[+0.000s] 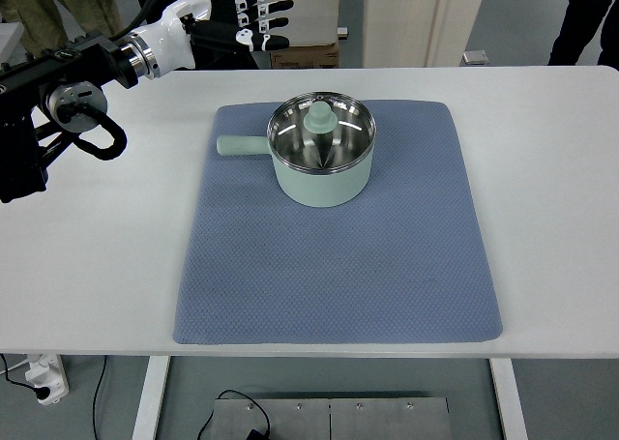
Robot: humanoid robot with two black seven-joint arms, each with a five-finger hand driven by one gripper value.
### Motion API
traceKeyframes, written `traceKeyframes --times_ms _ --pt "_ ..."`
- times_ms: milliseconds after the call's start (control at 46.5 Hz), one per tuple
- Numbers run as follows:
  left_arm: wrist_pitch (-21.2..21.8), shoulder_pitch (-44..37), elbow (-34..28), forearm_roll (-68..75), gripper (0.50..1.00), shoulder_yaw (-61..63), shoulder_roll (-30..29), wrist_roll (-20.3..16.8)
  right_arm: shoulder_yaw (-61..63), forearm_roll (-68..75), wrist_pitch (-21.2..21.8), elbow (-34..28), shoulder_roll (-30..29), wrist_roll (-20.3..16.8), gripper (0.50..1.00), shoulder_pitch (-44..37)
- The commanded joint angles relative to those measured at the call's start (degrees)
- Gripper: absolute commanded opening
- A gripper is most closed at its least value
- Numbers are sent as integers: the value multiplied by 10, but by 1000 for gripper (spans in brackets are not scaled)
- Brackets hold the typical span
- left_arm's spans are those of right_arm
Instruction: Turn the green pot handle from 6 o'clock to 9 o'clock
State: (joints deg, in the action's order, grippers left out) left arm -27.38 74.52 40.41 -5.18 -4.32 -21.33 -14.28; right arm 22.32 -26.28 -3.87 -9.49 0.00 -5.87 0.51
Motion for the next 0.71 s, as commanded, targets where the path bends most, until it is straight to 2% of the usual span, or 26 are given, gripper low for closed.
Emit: traceKeyframes --times_ms 0,237,559,688 --pt "2 -10 -11 -41 1000 -2 0 16 0 0 0 0 0 0 1000 -1" --pt "14 -39 -43 -122 1000 -15 9 51 0 0 0 0 0 0 1000 0" --pt "15 -82 -81 -138 1000 -97 24 85 0 0 0 0 0 0 1000 -1" --pt "42 -101 -96 -151 1000 -132 32 98 0 0 0 0 0 0 1000 -1"
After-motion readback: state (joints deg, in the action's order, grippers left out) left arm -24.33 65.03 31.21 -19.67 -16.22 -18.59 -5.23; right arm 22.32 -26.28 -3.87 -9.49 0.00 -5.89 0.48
